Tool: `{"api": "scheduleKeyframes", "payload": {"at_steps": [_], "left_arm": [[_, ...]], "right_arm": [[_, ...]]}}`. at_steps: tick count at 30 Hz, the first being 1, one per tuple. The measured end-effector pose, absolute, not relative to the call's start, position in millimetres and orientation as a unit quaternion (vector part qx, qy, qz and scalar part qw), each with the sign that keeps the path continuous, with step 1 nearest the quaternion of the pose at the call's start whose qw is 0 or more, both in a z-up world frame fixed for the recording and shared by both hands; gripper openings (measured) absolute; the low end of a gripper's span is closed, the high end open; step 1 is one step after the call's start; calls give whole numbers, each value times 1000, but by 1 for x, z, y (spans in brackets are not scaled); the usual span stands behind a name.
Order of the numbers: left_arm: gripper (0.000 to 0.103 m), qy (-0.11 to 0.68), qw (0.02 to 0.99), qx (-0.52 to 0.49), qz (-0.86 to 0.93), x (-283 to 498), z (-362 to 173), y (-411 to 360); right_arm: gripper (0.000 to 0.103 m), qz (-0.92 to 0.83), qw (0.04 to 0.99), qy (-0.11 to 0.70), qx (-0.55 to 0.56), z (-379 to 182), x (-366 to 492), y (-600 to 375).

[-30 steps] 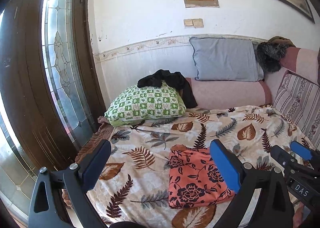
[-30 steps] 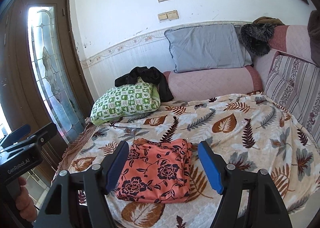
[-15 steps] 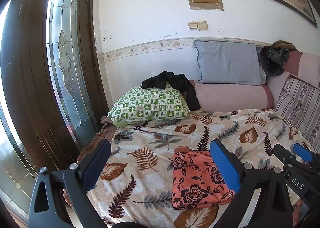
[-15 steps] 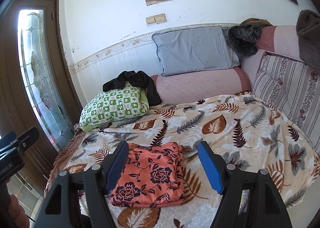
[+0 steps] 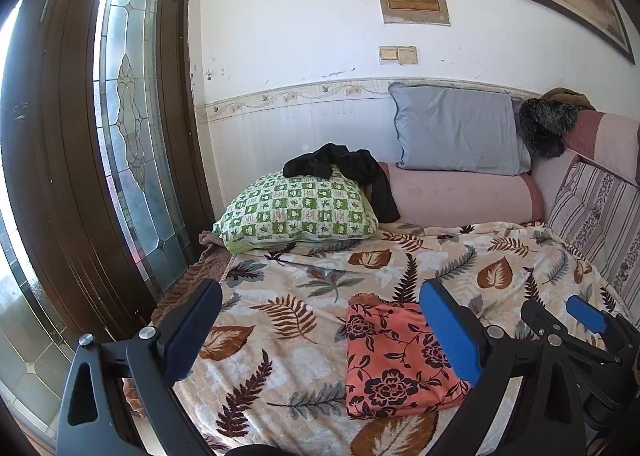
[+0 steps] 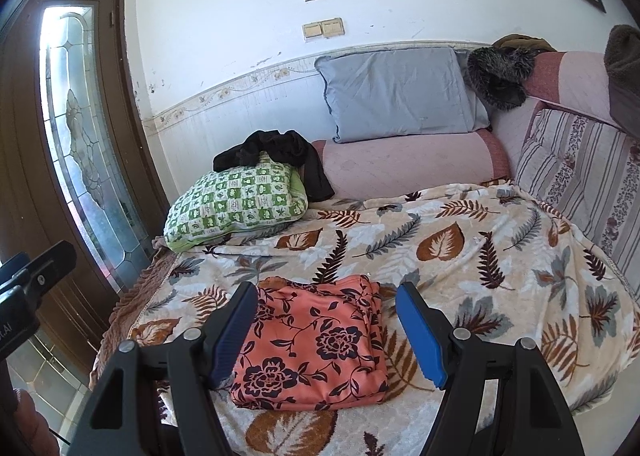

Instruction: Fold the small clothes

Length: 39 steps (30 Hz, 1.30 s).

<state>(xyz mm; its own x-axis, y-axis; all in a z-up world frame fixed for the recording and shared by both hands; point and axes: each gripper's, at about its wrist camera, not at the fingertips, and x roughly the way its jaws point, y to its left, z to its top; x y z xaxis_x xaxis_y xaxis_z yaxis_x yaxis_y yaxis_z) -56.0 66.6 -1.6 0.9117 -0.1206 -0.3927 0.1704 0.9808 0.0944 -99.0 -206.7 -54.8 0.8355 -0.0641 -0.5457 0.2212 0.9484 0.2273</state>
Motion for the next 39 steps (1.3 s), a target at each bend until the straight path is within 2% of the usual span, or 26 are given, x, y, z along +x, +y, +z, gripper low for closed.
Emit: {"api": "scheduleKeyframes", "payload": {"at_steps": [19,39], "left_arm": [[99,209,975,38,-68,-54,-3,80],[99,220,971,33,-87,-45,-11,80]], "right_arm": [[75,-69,956,264,110,-45,-98,-178],[75,-67,950,287,106,-58,-83,-178]]}}
